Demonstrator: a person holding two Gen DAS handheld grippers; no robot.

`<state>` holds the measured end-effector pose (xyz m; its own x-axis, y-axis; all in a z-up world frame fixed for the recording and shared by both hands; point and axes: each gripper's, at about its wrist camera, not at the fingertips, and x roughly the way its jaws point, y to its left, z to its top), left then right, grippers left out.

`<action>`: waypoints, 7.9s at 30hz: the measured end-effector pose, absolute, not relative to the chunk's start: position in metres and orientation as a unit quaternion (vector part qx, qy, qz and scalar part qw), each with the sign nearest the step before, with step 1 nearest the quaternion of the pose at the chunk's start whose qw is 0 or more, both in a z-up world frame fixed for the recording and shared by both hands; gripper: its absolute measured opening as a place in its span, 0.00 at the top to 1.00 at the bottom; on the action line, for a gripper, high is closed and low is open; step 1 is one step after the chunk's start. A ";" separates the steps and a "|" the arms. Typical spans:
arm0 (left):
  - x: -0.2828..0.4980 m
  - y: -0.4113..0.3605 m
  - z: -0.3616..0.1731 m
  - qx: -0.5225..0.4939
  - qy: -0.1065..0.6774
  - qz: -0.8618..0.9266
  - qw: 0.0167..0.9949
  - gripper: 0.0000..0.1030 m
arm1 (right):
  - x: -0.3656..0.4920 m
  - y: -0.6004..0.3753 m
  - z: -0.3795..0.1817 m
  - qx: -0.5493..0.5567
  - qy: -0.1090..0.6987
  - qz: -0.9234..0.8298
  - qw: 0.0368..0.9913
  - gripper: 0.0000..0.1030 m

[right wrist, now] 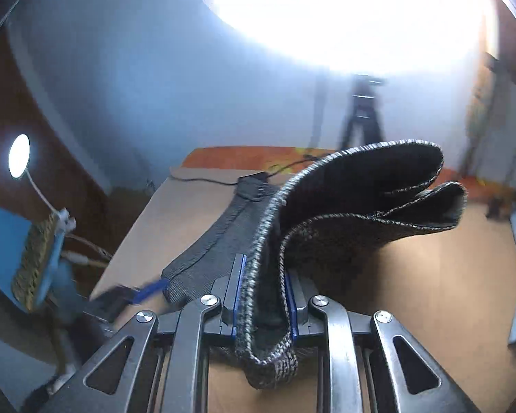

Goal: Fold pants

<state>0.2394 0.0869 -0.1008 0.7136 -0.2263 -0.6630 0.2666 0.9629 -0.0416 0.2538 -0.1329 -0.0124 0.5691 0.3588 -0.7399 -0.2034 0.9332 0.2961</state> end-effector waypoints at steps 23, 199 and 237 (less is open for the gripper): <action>0.218 0.179 -0.097 -0.014 0.349 -0.057 0.935 0.63 | 0.274 0.011 -0.076 0.020 0.470 0.324 0.821 0.45; 0.238 -0.328 0.024 -0.091 0.334 -0.388 0.854 0.84 | 0.173 -0.532 0.060 0.131 0.291 0.028 0.947 0.86; 0.222 -0.397 -0.022 0.015 0.363 -0.354 0.862 0.48 | 0.155 -0.666 0.003 0.092 0.326 -0.115 0.934 0.39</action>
<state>0.2222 -0.3965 -0.0216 0.4854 -0.5995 -0.6363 0.6212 0.7487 -0.2316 0.1554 -0.6657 0.0025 0.7615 -0.1538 -0.6296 0.2742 0.9567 0.0980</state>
